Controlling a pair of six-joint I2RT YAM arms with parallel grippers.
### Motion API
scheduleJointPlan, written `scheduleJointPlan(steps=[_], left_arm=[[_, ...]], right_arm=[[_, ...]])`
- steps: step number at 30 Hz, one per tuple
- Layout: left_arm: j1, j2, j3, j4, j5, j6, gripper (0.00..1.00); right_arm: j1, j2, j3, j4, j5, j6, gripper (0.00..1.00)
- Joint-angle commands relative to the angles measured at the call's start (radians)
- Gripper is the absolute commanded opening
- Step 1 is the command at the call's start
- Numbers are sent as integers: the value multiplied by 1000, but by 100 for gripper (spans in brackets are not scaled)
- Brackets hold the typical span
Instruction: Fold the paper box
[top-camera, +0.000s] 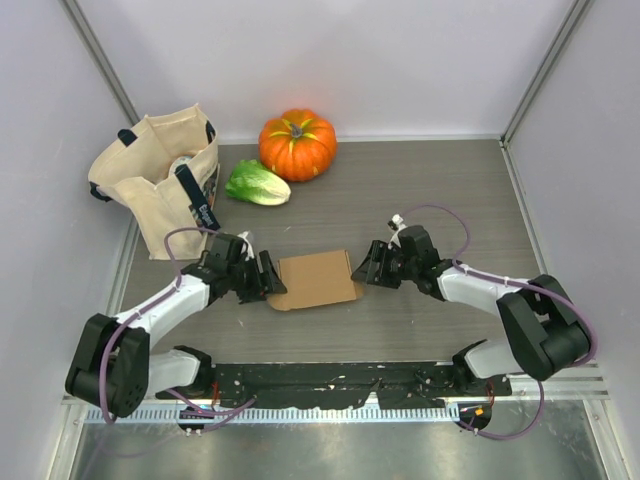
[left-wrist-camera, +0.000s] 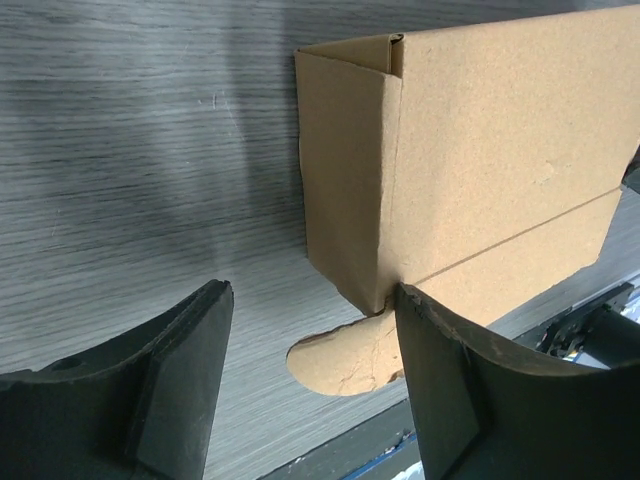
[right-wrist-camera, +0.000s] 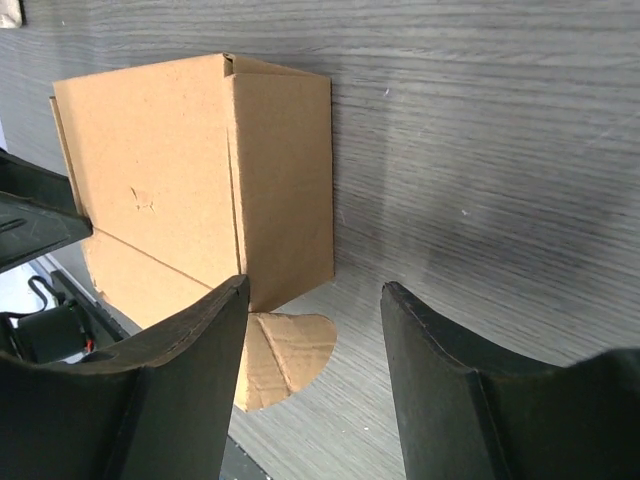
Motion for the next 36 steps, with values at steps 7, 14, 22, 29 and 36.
scheduleJointPlan(steps=[7, 14, 22, 29, 36], left_arm=[[-4, -207, 40, -56, -80, -45, 80], [9, -304, 132, -82, -165, -40, 95], [59, -100, 60, 109, -30, -132, 88], [59, -13, 23, 214, -3, -133, 90], [59, 102, -15, 353, 120, -149, 93]], right_arm=[[3, -187, 98, -243, 179, -171, 66], [3, -88, 190, -133, 11, -145, 69], [3, 127, 253, 16, -41, -105, 50], [-10, 186, 204, 44, -41, -98, 38], [-81, 238, 128, 139, -176, -76, 29]])
